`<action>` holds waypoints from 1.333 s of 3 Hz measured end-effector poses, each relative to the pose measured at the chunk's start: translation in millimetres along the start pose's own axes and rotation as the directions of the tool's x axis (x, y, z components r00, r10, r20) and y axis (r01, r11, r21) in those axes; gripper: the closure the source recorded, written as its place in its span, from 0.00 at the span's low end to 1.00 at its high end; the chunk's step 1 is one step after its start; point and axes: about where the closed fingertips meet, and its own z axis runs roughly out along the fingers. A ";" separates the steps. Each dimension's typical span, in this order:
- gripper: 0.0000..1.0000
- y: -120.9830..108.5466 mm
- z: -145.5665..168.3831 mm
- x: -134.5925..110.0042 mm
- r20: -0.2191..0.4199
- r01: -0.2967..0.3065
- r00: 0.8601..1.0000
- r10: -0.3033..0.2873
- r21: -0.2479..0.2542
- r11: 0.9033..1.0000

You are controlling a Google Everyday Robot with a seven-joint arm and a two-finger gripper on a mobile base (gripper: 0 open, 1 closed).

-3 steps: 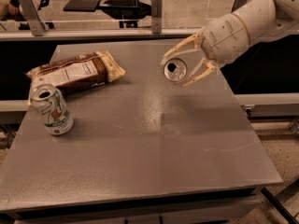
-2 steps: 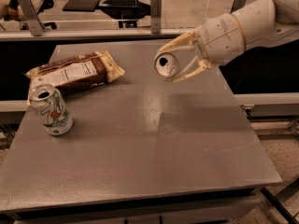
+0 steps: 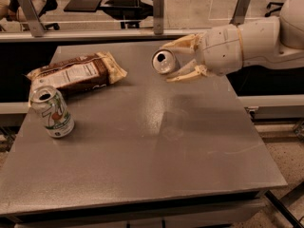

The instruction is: Place redbull can upright

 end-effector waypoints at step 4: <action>1.00 -10.0 -8.1 4.3 0.131 -0.198 0.974 0.185 0.097 0.975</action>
Offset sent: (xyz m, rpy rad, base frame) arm 0.0030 -0.0004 -0.0007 0.0448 0.0260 -0.0733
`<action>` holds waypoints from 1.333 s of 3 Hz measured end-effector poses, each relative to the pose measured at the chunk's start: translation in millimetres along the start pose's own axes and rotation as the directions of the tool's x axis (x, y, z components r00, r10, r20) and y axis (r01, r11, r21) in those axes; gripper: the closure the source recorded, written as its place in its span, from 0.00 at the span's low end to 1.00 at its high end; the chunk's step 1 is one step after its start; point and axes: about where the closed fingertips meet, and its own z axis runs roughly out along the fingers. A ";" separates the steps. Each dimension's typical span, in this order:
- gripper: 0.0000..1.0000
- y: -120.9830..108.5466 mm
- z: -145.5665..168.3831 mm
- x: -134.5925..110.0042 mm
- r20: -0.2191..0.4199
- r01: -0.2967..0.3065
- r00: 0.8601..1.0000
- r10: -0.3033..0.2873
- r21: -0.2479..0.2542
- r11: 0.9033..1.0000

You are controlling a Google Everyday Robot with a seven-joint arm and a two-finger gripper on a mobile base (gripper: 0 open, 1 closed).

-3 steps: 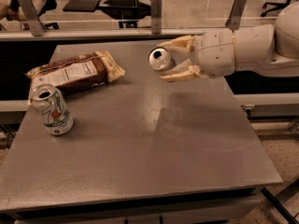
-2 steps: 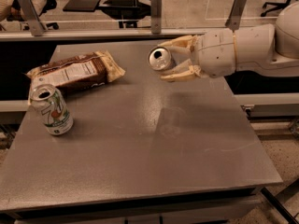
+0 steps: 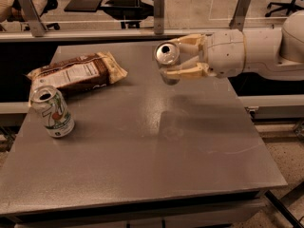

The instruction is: Place redbull can upright

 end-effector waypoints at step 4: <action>1.00 25.2 -2.8 -4.9 0.162 -0.195 0.959 0.232 -0.214 0.957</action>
Offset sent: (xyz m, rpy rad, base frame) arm -0.0154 -0.0079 -0.0080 0.1286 0.2476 0.1717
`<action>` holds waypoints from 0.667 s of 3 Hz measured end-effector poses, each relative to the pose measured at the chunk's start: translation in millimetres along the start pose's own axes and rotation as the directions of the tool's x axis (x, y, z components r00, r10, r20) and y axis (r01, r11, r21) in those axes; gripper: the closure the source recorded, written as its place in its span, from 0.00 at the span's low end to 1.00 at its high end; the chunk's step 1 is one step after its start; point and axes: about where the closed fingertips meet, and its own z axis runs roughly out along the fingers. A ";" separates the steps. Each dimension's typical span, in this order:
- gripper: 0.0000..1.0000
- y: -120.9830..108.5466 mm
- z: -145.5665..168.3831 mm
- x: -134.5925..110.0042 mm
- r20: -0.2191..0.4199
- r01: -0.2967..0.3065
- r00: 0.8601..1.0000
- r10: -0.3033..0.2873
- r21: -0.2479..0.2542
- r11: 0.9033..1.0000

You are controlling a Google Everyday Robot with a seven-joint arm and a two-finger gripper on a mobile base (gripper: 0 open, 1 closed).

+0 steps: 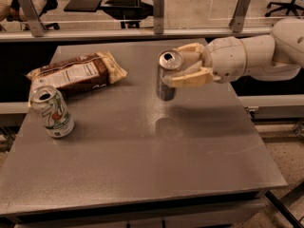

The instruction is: Place redbull can upright

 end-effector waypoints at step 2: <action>1.00 19.6 12.7 3.0 0.038 -0.067 0.997 0.073 -0.125 0.990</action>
Offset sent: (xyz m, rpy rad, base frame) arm -0.0309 0.0104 -0.0180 -0.0073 0.1364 0.1951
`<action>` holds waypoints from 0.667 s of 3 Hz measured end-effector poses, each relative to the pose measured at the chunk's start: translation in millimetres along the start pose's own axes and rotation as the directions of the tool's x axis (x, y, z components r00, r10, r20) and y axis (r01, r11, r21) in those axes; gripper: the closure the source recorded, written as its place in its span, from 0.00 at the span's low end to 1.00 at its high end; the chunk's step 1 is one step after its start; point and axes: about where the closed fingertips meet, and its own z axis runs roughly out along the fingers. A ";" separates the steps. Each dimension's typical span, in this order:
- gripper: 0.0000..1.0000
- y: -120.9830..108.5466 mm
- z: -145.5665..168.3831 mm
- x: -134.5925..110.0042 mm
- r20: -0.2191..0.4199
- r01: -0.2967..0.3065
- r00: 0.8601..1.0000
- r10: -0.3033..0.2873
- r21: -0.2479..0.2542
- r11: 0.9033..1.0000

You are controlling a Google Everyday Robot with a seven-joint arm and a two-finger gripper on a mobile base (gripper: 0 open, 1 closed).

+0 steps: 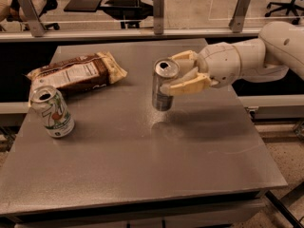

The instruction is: Place redbull can upright

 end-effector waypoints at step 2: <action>1.00 11.4 19.4 7.5 0.041 -0.052 0.998 0.057 -0.112 0.992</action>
Offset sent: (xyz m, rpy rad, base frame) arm -0.0211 0.0146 -0.0162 0.0078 0.0970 0.1595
